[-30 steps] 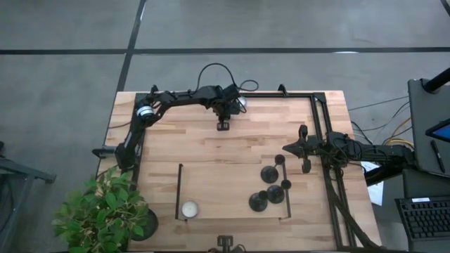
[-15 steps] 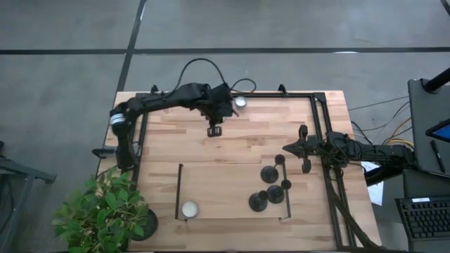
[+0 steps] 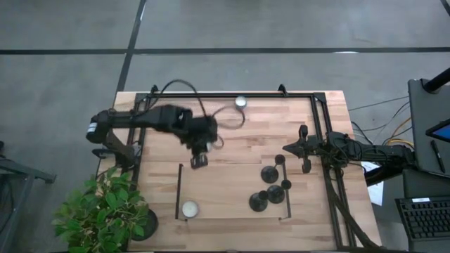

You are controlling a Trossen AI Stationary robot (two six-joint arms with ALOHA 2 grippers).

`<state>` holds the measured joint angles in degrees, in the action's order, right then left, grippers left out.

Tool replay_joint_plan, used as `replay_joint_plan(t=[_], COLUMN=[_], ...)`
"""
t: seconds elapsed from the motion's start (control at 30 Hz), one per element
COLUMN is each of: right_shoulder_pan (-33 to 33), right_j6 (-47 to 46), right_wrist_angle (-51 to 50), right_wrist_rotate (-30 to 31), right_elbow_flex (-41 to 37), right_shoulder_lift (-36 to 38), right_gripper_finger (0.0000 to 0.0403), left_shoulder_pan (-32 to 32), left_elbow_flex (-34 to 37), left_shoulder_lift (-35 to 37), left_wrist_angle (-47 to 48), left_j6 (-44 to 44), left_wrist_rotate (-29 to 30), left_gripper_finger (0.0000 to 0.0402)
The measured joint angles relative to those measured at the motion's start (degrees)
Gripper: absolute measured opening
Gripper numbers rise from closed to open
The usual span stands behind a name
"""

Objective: Pick & Place candle stick holders
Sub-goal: Put the white scented candle on the shelf aligned with the pink scented candle

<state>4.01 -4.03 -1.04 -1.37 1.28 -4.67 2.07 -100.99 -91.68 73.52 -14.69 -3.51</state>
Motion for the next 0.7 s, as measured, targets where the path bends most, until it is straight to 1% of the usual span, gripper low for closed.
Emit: replay_joint_plan(t=[0.13, 0.37, 0.5, 0.7], right_shoulder_pan=[0.0, 0.0, 0.0, 0.0], right_j6=[0.0, 0.0, 0.0, 0.0], right_wrist_angle=[0.0, 0.0, 0.0, 0.0], right_wrist_rotate=[0.0, 0.0, 0.0, 0.0], right_elbow_flex=[0.0, 0.0, 0.0, 0.0], right_shoulder_lift=[0.0, 0.0, 0.0, 0.0], right_gripper_finger=[0.0008, 0.0008, 0.0008, 0.0008], left_shoulder_pan=[7.1, 16.6, 20.2, 22.7], left_elbow_flex=[0.0, 0.1, 0.6, 4.8], left_shoulder_lift=[-0.4, -1.1, -1.9, -2.2], left_wrist_angle=[-0.1, 1.0, 1.0, 1.0], left_j6=[-7.9, -20.1, -24.5, -31.3], left_wrist_rotate=[0.2, 4.5, 6.2, 6.5], left_gripper_finger=[0.0000, 0.0000, 0.0000, 0.0000])
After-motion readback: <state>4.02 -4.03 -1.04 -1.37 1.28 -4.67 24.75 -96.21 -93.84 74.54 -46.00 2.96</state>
